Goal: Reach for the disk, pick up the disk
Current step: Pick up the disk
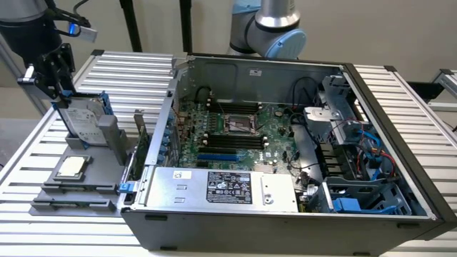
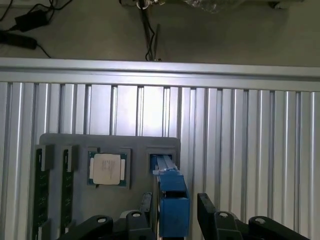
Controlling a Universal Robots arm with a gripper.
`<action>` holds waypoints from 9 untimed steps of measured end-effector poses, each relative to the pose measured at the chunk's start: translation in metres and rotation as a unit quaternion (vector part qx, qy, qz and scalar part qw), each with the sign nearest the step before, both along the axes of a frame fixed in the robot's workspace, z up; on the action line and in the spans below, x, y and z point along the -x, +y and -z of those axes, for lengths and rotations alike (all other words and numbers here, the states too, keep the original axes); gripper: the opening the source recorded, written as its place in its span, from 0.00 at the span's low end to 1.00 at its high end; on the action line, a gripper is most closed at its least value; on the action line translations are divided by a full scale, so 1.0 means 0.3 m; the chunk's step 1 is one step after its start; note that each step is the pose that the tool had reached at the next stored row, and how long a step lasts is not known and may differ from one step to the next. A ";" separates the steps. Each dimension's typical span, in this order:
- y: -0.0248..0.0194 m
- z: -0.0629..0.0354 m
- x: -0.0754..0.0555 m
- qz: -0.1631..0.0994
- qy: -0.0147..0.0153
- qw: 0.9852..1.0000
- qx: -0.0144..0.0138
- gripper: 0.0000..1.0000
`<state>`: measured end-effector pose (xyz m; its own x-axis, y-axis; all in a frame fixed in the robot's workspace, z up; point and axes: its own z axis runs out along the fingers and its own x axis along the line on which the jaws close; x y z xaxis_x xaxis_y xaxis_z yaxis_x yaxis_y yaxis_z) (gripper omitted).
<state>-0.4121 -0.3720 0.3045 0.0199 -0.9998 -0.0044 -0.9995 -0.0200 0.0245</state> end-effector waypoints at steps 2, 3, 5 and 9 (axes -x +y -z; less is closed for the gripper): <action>0.000 0.009 0.002 0.000 0.000 1.000 0.000 0.48; 0.000 0.013 0.003 0.000 0.000 1.000 -0.001 0.48; 0.000 0.019 0.003 0.000 0.000 1.000 -0.001 0.48; 0.000 0.024 0.003 0.000 0.000 1.000 -0.002 0.48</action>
